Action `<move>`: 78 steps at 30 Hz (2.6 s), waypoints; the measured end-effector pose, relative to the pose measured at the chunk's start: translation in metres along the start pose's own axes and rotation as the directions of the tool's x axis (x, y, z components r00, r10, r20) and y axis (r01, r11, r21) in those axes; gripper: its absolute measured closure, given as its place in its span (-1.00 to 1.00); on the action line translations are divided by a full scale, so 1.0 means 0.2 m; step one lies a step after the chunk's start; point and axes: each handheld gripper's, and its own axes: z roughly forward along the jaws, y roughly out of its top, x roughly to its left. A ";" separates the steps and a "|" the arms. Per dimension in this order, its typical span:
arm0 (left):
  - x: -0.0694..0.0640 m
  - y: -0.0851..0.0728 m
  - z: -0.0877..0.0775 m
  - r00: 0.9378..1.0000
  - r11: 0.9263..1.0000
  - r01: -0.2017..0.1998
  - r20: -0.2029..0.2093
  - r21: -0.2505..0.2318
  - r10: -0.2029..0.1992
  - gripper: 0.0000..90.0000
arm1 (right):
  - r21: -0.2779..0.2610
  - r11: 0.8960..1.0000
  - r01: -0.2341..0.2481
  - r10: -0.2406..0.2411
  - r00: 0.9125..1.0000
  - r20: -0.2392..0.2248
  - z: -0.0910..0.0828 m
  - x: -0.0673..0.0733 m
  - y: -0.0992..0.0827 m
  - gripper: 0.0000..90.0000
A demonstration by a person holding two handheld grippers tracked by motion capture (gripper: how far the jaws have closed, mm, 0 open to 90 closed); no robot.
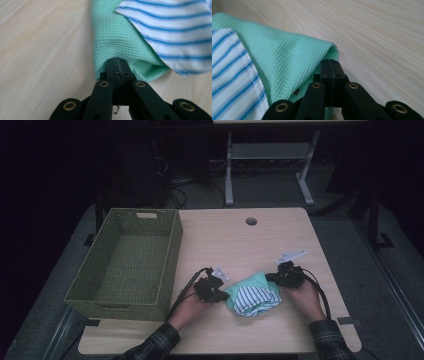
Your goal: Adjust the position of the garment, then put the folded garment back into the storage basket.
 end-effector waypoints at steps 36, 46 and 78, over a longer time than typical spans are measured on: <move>0.02 -0.12 -0.07 0.991 0.998 0.059 -0.118 -0.022 -0.062 -0.34 | -0.120 0.992 -0.035 0.036 0.999 0.010 -0.18 -0.07 -0.03 1.00; -0.06 -0.24 -0.10 0.985 0.999 0.026 -0.168 -0.039 -0.032 -0.72 | -0.118 0.992 -0.033 0.032 0.999 -0.004 -0.08 -0.11 0.04 1.00; -0.07 -0.33 -0.08 0.985 0.980 -0.020 -0.171 -0.199 -0.014 -0.72 | -0.012 1.000 -0.007 0.007 0.999 -0.034 -0.13 0.00 -0.14 1.00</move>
